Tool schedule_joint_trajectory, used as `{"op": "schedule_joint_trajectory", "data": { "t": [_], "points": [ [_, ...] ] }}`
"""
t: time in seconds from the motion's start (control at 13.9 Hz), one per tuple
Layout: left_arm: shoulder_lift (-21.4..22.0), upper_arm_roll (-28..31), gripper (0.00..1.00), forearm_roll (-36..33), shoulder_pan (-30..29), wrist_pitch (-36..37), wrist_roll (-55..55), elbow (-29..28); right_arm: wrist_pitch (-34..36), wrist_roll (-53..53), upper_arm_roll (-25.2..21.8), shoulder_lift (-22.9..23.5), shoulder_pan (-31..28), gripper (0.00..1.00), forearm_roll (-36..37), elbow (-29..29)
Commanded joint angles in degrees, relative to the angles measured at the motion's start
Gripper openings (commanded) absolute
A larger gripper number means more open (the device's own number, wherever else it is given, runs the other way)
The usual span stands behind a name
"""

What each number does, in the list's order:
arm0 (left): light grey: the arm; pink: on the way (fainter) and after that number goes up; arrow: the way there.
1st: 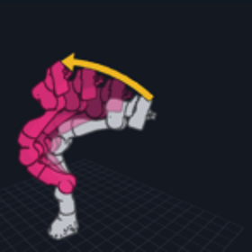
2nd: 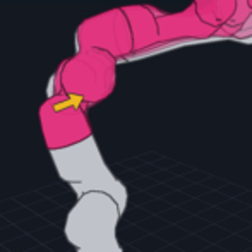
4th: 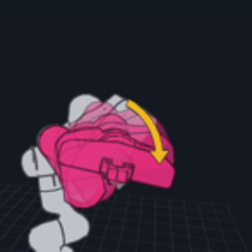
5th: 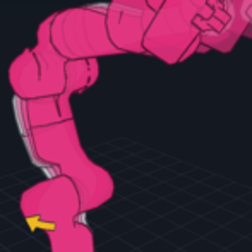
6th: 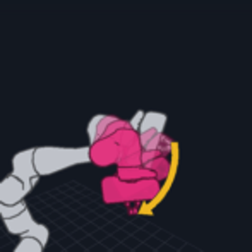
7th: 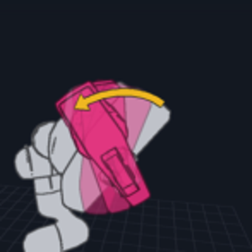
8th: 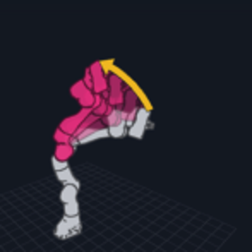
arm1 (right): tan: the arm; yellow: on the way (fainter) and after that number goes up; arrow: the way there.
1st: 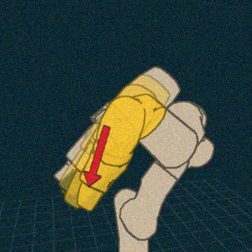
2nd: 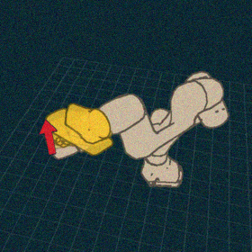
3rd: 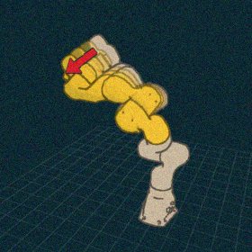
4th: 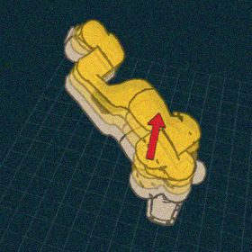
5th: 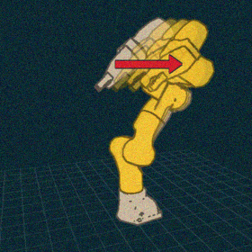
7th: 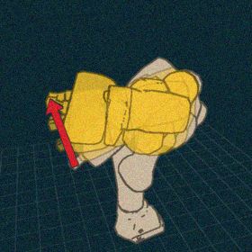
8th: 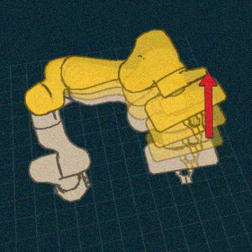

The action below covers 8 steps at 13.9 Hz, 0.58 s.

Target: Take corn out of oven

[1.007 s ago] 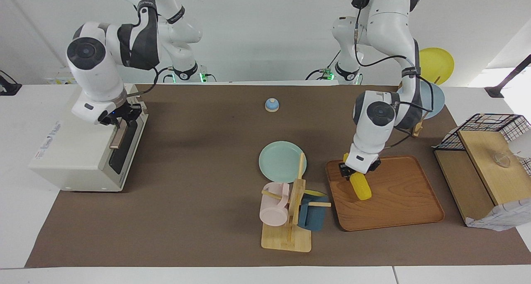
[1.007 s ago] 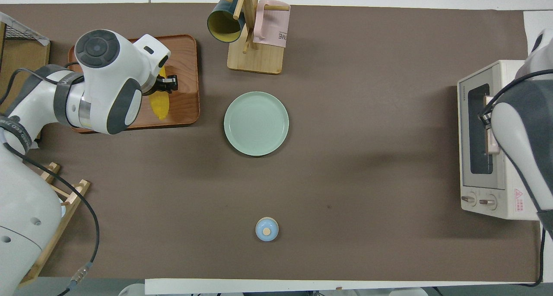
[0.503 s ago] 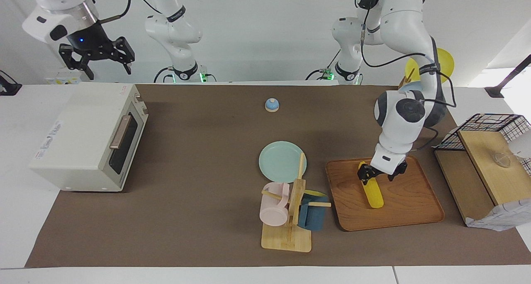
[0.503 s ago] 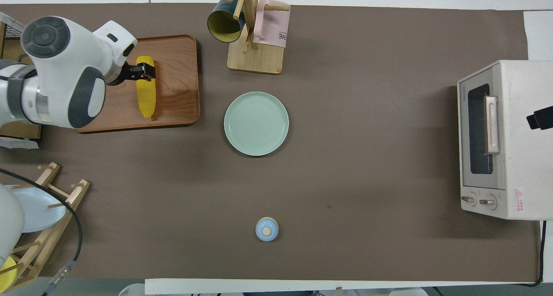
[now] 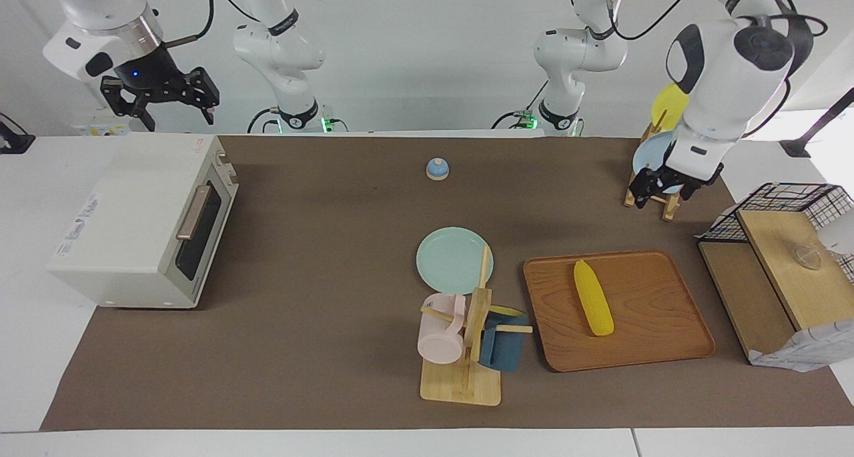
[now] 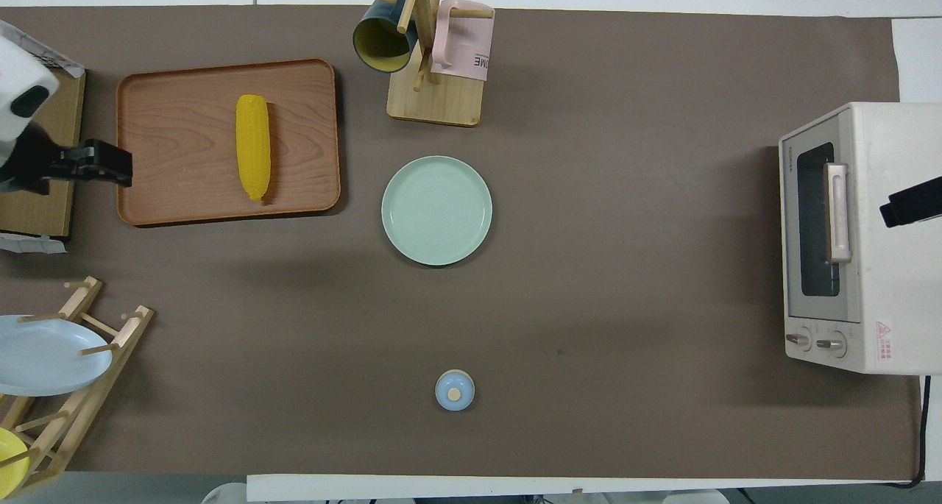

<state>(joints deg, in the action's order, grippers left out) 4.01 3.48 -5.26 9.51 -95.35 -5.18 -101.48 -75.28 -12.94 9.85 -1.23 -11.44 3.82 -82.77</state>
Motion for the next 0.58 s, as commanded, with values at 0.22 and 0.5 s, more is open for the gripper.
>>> {"op": "schedule_joint_trajectory", "data": {
  "t": [0.22,0.5],
  "points": [
    [3.54,0.12,1.0,1.04,-1.68,14.75,11.59,9.54,0.13,2.75,0.61,-0.97,-1.21,1.0,-1.62,-1.25],
    [4.25,-0.05,1.0,2.27,-1.6,14.67,11.59,9.19,0.13,2.75,0.43,-1.32,-1.3,1.0,-1.53,-1.51]
  ]
}}
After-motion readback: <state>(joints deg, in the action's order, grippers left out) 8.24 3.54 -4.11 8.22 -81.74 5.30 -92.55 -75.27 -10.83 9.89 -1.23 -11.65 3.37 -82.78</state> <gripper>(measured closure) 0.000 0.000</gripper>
